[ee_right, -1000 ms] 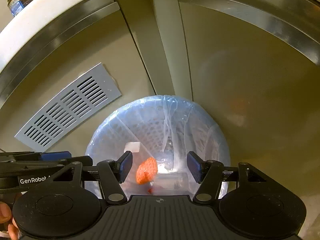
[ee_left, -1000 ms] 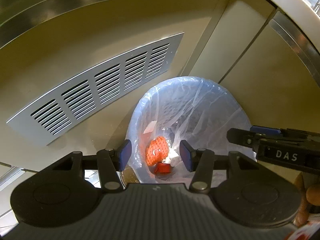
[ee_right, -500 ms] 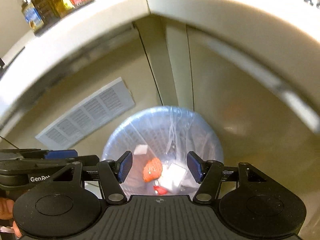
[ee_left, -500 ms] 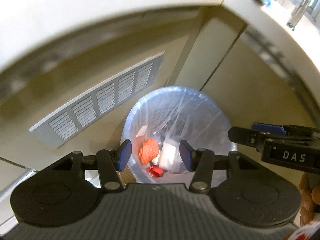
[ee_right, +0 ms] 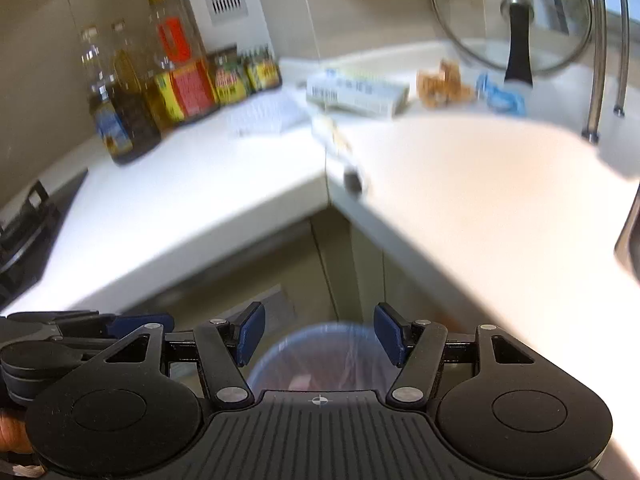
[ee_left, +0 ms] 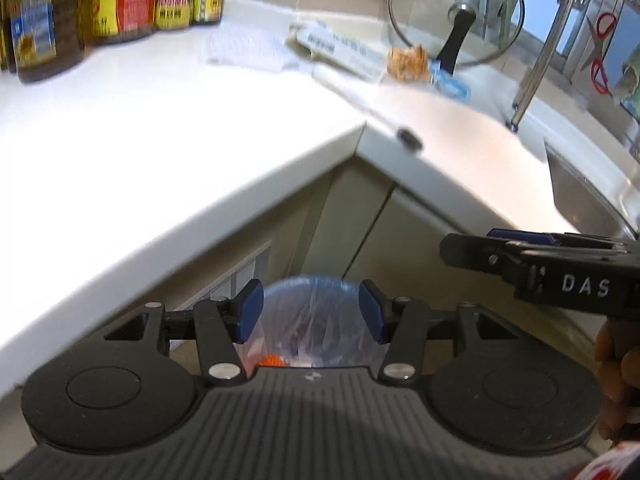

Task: Collect trash
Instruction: 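Move both open tools back up toward the counter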

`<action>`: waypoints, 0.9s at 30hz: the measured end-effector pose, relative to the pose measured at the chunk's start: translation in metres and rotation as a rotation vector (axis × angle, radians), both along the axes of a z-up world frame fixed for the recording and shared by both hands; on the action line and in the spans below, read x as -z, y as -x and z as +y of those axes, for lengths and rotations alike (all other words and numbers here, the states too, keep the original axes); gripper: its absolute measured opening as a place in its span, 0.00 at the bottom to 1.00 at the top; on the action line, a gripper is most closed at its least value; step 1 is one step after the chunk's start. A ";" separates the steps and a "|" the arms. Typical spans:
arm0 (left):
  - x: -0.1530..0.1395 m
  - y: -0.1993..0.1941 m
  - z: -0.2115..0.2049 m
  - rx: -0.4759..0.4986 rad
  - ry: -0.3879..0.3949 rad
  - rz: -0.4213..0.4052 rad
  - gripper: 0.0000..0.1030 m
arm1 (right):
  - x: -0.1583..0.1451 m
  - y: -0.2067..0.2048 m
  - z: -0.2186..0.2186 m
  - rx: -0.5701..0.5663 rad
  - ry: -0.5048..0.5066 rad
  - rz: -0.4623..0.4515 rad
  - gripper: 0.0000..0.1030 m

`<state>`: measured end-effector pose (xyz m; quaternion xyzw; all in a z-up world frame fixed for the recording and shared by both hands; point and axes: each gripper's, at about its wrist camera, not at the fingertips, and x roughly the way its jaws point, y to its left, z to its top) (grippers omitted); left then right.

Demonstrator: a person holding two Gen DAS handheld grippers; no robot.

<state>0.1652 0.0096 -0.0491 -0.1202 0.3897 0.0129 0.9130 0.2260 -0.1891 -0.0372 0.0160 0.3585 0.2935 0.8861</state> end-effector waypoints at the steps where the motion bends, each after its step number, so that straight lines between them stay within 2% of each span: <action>1: -0.004 -0.003 0.000 -0.008 -0.006 -0.010 0.47 | -0.005 -0.003 -0.001 -0.001 -0.004 -0.009 0.59; 10: -0.046 -0.024 0.010 -0.083 -0.072 -0.096 0.47 | -0.034 -0.036 -0.012 -0.033 -0.047 -0.062 0.59; 16: -0.063 -0.034 0.017 -0.173 -0.090 -0.135 0.48 | -0.044 -0.056 -0.018 -0.091 -0.072 -0.087 0.59; 23: -0.072 -0.045 0.024 -0.251 -0.111 -0.134 0.47 | -0.043 -0.074 -0.021 -0.147 -0.078 -0.100 0.59; 27: -0.072 -0.062 0.029 -0.222 -0.147 -0.122 0.48 | -0.042 -0.082 -0.019 -0.141 -0.084 -0.105 0.59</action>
